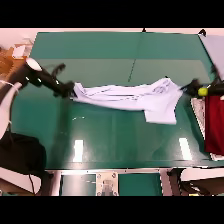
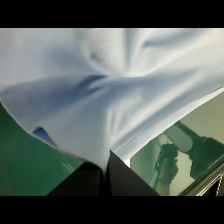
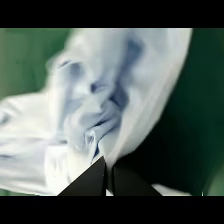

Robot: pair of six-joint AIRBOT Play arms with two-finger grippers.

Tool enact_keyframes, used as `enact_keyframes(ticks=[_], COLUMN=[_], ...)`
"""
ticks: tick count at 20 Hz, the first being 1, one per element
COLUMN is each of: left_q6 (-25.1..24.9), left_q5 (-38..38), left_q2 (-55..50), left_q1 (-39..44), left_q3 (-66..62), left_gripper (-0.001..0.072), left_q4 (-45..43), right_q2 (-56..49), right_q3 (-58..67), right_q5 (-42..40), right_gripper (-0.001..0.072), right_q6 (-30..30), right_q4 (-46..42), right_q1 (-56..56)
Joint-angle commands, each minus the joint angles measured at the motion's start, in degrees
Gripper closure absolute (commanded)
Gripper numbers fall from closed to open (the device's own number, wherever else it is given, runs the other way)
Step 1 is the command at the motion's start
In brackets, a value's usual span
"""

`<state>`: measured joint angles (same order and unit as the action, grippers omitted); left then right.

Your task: Fold the shirts.

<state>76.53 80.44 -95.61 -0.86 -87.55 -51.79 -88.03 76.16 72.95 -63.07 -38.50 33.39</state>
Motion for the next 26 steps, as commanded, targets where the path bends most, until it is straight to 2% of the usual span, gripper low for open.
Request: enact_keyframes(ticks=[1, 3, 5, 8, 11, 13, 16, 19, 22, 26], left_q6=[1.2, 1.4, 1.3, -0.2, -0.5, 2.0, 4.5, 4.5, 6.0, 5.5], left_q5=[1.8, -0.8, -7.3, -18.8, -23.8, -21.5, -13.1, -7.7, -1.7, -1.9], left_q2=[7.3, 12.8, 20.2, 32.4, 40.5, 41.9, 41.9, 40.7, 38.1, 37.8], left_q1=[0.0, 0.0, 0.0, 0.0, 0.0, 0.0, 0.0, 0.0, 0.0, 0.0], left_q3=[-17.0, -27.9, -35.5, -35.6, -35.6, -35.6, -29.9, -19.2, -16.9, -17.6], left_gripper=[0.0686, 0.0685, 0.0685, 0.0685, 0.0685, 0.0685, 0.0685, 0.0685, 0.0685, 0.0685], left_q4=[2.6, 3.8, 3.8, 2.6, -1.3, -6.8, -11.1, -12.8, -15.8, -15.7], right_q2=[10.7, 17.1, 23.0, 31.2, 38.2, 39.9, 38.9, 39.2, 39.3, 40.5], right_q3=[13.6, 22.7, 30.8, 37.8, 38.5, 38.5, 35.4, 22.8, 14.0, 11.4], right_q5=[2.3, 0.3, -4.0, -12.6, -17.2, -14.2, 0.4, 5.8, 10.8, 8.9], right_gripper=[0.0693, 0.0693, 0.0693, 0.0693, 0.0693, 0.0693, 0.0694, 0.0694, 0.0694, 0.0694], right_q6=[-3.3, -5.7, -8.0, -11.8, -12.0, -19.7, -26.5, -28.2, -28.2, -27.8], right_q4=[9.6, 12.7, 12.8, 12.8, 11.5, 2.8, -7.2, -5.9, -5.7, -4.8], right_q1=[0.3, 0.3, 0.6, 3.5, 7.3, 9.5, 9.6, 6.9, 5.7, 5.7])
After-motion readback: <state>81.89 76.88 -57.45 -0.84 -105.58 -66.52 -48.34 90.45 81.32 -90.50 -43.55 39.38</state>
